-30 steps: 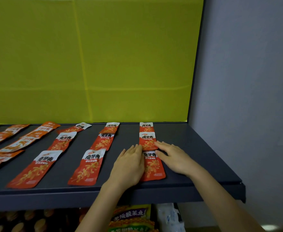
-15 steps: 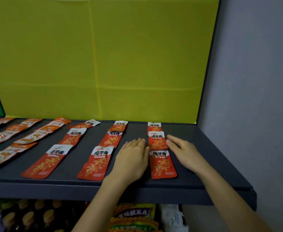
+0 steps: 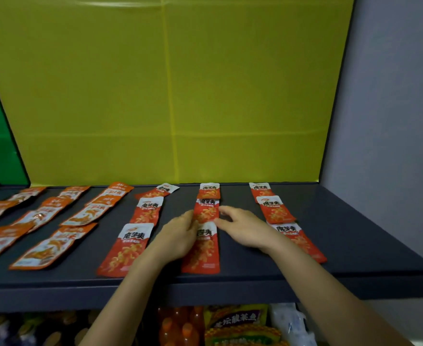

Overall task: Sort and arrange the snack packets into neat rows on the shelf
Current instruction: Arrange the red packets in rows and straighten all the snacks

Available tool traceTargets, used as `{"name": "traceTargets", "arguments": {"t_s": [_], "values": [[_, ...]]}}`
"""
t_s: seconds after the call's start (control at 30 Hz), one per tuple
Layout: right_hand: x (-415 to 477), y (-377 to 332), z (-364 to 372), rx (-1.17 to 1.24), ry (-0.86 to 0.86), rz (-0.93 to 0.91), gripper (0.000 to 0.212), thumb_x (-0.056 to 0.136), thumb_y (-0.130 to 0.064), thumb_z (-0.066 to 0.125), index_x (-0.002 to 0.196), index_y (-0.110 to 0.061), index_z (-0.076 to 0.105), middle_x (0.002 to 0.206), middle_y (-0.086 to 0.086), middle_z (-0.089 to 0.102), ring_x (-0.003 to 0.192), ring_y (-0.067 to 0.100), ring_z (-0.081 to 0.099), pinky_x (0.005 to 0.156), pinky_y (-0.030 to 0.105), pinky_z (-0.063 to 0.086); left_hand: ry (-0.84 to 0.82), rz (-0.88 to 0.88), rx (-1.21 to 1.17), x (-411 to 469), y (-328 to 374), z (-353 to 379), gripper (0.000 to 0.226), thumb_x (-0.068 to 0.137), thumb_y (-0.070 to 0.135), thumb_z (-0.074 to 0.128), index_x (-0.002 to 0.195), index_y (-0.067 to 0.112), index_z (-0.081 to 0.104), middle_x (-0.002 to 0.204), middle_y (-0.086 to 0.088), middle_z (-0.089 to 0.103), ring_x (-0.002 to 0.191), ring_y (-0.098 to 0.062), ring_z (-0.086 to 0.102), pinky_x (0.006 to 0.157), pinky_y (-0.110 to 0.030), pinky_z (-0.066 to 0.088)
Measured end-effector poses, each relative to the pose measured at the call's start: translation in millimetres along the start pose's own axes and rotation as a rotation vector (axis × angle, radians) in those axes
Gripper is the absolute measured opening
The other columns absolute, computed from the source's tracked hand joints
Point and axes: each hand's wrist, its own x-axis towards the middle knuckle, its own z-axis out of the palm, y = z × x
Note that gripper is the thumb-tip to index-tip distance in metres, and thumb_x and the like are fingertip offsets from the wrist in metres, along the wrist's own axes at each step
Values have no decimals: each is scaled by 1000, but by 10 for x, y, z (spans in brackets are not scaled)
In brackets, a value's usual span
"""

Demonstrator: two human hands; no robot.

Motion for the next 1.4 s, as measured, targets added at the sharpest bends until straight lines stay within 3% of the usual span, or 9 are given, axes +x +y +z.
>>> {"name": "traceTargets", "arguments": {"t_s": [0.17,0.3,0.47,0.63,0.8,1.0,1.23,1.4], "values": [[102,22,243,-151,73,-6,49,99,-36,35,141,-10,37,150,6,36,141,21,27,110,33,26,4,106,100,34,-68,110,48,101,28,26,141,3,27,152,-14,28,143,-24,20,112,-26,15],[145,103,264,-184,104,-8,51,99,-36,36,146,-18,29,155,-1,27,145,14,19,115,30,19,39,147,169,79,-106,185,46,101,31,24,139,6,33,152,-13,28,143,-24,20,116,-31,13],[180,154,272,-178,140,-7,49,98,-36,40,143,-17,36,153,-2,31,143,13,24,114,28,20,91,123,211,99,-67,250,41,100,32,24,121,6,49,139,-13,45,134,-26,33,111,-34,25],[176,184,232,-161,164,-20,47,97,-35,44,140,-16,42,150,-1,38,139,14,32,111,27,26,124,126,245,97,12,271,41,100,31,24,119,6,50,131,-11,49,128,-25,40,105,-34,33],[178,111,188,-111,174,-10,42,99,-31,39,136,-12,47,143,5,46,132,20,41,105,31,33,109,76,94,169,-16,217,44,100,31,24,127,2,43,140,-17,42,134,-29,33,111,-36,25],[527,50,86,-71,217,82,43,99,-27,39,137,-7,41,142,14,43,131,29,40,104,35,34,110,-41,-119,633,81,22,33,99,21,32,114,-4,45,128,-23,49,120,-37,44,95,-40,35],[802,182,217,-148,224,81,39,97,-28,40,132,-11,47,132,13,55,122,31,49,96,39,43,94,-30,-49,839,21,212,31,95,13,33,119,-2,45,127,-23,52,120,-37,45,93,-41,37],[825,220,250,-246,208,52,44,99,-28,36,139,-11,40,138,11,49,129,29,42,101,37,36,116,-12,21,840,-6,244,33,93,11,34,120,-3,47,130,-20,50,123,-33,42,96,-39,35]]}}
